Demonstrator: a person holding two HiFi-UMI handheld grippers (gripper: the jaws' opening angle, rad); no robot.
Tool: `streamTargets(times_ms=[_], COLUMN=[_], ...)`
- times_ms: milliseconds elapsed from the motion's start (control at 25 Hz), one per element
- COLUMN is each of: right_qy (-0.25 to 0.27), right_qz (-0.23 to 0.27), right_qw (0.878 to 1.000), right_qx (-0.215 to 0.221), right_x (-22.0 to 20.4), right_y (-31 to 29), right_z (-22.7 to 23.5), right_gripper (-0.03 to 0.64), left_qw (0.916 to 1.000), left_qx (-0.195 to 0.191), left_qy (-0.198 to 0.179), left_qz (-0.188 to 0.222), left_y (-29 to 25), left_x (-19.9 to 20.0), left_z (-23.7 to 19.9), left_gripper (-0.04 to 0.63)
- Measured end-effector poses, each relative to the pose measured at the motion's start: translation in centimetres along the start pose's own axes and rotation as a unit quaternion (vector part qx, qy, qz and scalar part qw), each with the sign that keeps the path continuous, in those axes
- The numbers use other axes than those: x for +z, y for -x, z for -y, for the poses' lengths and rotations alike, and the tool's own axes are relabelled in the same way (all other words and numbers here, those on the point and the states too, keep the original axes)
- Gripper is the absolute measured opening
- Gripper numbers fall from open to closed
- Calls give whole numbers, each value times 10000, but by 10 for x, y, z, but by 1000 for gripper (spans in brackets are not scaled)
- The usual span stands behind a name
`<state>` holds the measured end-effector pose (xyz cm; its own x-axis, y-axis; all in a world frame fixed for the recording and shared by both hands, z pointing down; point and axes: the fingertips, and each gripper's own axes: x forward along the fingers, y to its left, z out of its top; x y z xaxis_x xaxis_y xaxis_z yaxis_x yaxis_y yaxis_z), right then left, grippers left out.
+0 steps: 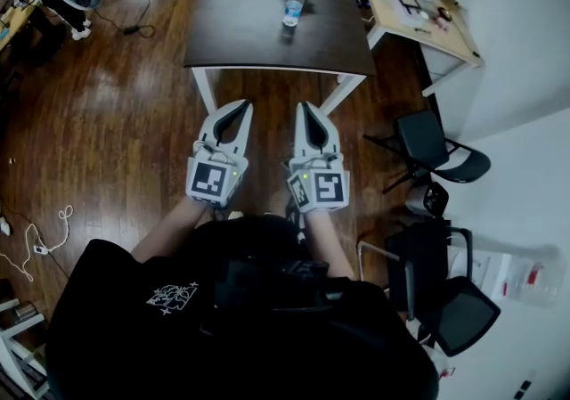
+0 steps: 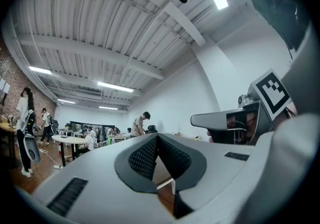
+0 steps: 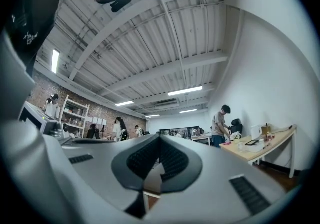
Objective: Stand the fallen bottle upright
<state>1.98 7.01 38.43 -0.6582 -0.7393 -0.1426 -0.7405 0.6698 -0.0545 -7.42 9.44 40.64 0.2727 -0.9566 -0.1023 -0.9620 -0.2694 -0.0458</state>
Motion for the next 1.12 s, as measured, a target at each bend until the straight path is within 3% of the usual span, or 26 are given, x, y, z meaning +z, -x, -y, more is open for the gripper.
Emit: streamTargets(times_ms=[600,1120], right_qy=[-80,2], right_qz=[-33,-12], right_qw=[9998,9998], right_qx=[184,191], right_x=[11,15], right_y=[31,31], right_z=[10,13], right_gripper=[11,11], left_qw=[9998,9998], left_qx=[188,186], left_qy=[-20,-63], left_qz=[-10,61], left_y=[0,-1], left_x=[9,16], left_z=[36,40], left_gripper=[-8,-8])
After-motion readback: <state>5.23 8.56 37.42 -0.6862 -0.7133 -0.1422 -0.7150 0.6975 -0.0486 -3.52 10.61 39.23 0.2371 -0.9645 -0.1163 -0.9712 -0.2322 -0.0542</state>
